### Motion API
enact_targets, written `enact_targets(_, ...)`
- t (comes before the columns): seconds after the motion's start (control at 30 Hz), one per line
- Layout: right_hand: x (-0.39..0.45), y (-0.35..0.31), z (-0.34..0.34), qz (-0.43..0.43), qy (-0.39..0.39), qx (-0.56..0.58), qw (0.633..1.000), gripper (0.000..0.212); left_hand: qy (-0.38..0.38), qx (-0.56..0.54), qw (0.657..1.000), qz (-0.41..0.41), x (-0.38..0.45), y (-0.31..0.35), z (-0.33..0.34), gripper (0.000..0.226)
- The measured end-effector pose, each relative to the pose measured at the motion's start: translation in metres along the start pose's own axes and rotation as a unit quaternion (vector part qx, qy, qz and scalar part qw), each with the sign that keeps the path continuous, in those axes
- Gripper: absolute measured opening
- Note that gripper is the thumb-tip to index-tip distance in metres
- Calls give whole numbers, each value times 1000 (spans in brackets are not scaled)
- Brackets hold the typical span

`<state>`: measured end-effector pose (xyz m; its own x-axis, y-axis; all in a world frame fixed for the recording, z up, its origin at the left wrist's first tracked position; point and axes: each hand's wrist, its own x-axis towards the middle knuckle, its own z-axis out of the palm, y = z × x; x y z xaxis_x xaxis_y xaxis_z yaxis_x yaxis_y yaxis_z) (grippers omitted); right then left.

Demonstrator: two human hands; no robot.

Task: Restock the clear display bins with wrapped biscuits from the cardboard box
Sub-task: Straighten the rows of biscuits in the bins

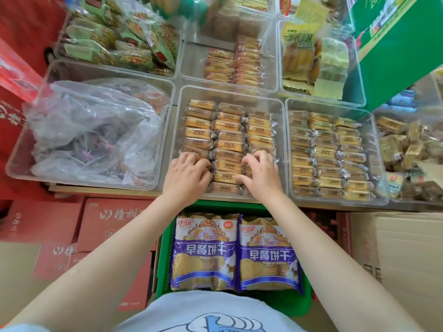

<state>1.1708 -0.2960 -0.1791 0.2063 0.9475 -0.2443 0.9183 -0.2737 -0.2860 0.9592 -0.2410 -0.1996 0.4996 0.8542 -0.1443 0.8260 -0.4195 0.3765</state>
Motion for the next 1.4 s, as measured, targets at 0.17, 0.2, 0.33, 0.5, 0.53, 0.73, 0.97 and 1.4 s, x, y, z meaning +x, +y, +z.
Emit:
enact_targets(0.17, -21, -6, 6, -17, 47, -25, 998, 25, 2, 0, 995, -100, 23, 22, 5, 45)
enact_targets(0.2, -23, -7, 7, -14, 31, -22, 999, 27, -2, 12, 994, -108, 26, 25, 6, 46)
enact_targets(0.33, -26, -5, 7, 16, -34, 2, 999, 35, -22, 21, 992, -125, 32, 38, 5, 39)
enact_targets(0.5, -33, -5, 4, 3, -46, -14, 999, 39, -8, -2, 990, -140, 32, 33, 4, 27)
enact_targets(0.53, -34, -5, 4, 3, -45, -14, 999, 39, -4, -6, 990, -143, 31, 33, 4, 25)
enact_targets(0.73, -22, -12, 6, 59, 9, 51, 997, 22, 18, 29, 994, -102, 26, 33, -7, 20)
enact_targets(0.97, -13, -22, 6, 82, 22, 18, 996, 22, -92, 17, 990, 100, -4, 44, 5, 53)
enact_targets(1.4, -47, 27, -29, 163, -16, -121, 979, 30, -103, -15, 994, 36, 7, 88, 11, 33)
